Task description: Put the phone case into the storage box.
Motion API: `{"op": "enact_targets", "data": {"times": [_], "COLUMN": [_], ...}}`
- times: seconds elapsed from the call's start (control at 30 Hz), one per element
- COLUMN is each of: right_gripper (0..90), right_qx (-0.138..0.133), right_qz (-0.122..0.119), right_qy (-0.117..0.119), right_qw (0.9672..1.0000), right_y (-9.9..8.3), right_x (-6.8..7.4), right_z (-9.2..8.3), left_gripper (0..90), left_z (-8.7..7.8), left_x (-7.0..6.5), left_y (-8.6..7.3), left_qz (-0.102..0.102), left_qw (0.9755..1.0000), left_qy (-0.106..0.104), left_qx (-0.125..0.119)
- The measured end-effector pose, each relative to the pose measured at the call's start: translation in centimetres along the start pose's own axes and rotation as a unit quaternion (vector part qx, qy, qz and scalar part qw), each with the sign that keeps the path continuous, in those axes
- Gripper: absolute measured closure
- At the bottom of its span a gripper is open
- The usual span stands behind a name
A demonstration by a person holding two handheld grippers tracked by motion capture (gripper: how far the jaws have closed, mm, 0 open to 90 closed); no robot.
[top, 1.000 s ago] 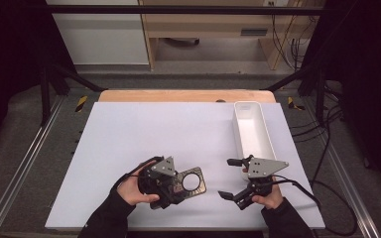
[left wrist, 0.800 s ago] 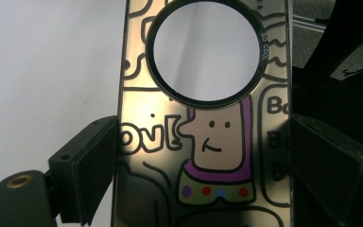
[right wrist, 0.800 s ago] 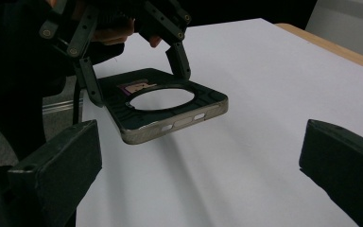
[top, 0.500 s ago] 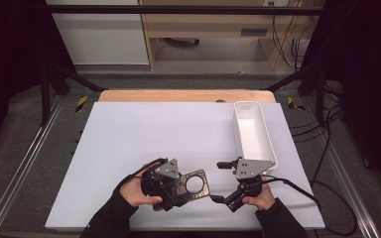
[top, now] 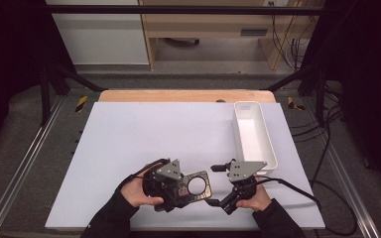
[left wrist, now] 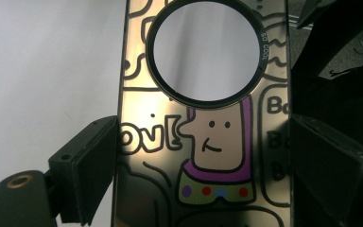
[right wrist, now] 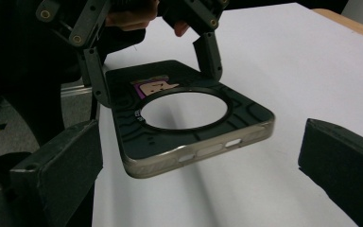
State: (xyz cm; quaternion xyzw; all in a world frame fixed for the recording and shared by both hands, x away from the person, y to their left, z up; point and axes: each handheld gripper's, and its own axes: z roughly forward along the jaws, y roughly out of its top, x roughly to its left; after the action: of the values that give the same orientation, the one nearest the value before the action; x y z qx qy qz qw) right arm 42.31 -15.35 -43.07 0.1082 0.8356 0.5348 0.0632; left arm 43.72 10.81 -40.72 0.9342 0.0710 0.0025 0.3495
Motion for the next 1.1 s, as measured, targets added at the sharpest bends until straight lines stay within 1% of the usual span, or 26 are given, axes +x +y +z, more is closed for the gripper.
{"op": "enact_targets", "data": {"times": [0.2, 0.33, 0.37, 0.83, 0.93, 1.1], "right_gripper": [1.3, 1.6, 1.6, 3.0, 3.7, 7.0], "right_qx": [0.004, 0.005, 0.006, 0.014, 0.016, 0.017], "right_qz": [-0.002, -0.004, -0.004, -0.011, -0.015, -0.017], "right_qy": [0.006, 0.011, 0.012, 0.041, 0.046, 0.055], "right_qw": [1.0, 0.9999, 0.9999, 0.999, 0.9987, 0.9982], "right_y": [0.1, 0.0, 0.0, 0.0, 0.0, 0.1], "right_x": [0.0, 0.0, 0.0, 0.2, 0.3, 0.4], "right_z": [0.2, 0.3, 0.3, 0.6, 0.7, 1.0], "left_gripper": [11.3, 11.3, 11.3, 11.3, 11.3, 11.3], "left_z": [0.2, 0.3, 0.3, 0.6, 0.6, 0.7], "left_x": [-0.1, -0.3, -0.3, -0.5, -0.6, -0.7], "left_y": [0.4, 0.8, 0.9, 1.5, 1.5, 1.6], "left_qz": [0.004, 0.016, 0.017, 0.033, 0.037, 0.041], "left_qw": [1.0, 0.9998, 0.9998, 0.9989, 0.9987, 0.9986], "left_qy": [-0.009, -0.011, -0.014, -0.034, -0.036, -0.034], "left_qx": [0.002, 0.0, 0.001, 0.001, 0.0, 0.002]}}
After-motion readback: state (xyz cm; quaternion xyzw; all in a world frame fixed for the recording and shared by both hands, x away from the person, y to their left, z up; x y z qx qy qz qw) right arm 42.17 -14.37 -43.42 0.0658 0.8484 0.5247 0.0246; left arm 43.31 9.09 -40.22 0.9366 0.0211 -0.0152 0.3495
